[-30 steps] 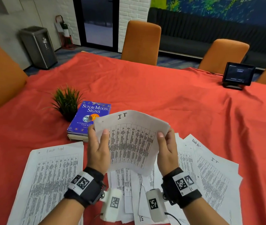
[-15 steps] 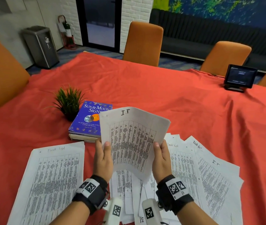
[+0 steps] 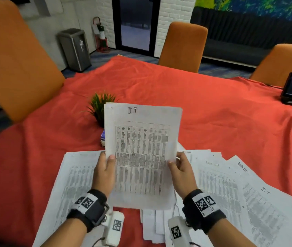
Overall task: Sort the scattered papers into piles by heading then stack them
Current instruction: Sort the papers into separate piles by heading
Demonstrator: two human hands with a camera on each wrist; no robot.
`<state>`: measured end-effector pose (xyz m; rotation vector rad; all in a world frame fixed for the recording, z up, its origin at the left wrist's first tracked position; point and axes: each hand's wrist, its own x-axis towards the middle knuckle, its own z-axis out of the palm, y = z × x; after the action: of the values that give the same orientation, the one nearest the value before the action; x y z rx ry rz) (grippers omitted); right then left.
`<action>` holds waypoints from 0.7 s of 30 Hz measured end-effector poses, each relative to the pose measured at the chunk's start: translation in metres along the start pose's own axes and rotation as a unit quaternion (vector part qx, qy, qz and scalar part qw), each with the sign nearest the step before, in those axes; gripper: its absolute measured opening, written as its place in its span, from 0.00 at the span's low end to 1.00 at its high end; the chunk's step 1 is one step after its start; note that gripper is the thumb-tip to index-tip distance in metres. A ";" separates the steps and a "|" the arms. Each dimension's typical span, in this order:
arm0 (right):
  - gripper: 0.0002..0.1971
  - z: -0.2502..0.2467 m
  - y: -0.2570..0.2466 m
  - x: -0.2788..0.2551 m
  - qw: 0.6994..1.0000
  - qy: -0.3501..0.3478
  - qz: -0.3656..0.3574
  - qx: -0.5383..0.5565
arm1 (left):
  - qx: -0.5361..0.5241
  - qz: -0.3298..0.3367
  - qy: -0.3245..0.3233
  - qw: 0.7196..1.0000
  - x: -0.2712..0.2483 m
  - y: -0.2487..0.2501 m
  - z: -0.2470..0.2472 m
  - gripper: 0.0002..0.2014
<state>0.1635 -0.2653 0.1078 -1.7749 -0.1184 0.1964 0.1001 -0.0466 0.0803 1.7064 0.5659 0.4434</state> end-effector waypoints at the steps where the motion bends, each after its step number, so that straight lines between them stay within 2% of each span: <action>1: 0.07 0.011 -0.002 0.001 0.999 -0.031 0.012 -0.016 | 0.016 -0.010 0.009 1.000 0.004 -0.002 -0.019 0.08; 6: 0.13 0.074 0.008 -0.004 0.972 -0.192 0.090 -0.102 | 0.108 -0.102 0.039 0.988 0.019 -0.049 -0.108 0.07; 10: 0.18 0.123 0.024 -0.012 0.941 -0.274 0.125 -0.157 | 0.169 -0.171 0.046 0.969 0.011 -0.071 -0.140 0.12; 16: 0.20 0.161 0.039 -0.014 0.918 -0.271 0.194 -0.216 | 0.248 -0.237 0.029 0.939 0.014 -0.106 -0.155 0.11; 21: 0.27 0.171 0.043 -0.013 0.897 -0.261 0.228 -0.275 | 0.278 -0.246 0.018 0.928 0.017 -0.113 -0.153 0.13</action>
<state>0.1163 -0.1129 0.0319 -2.2544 -0.1483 1.0724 0.0111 0.1029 0.0011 1.9961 1.1962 -0.0618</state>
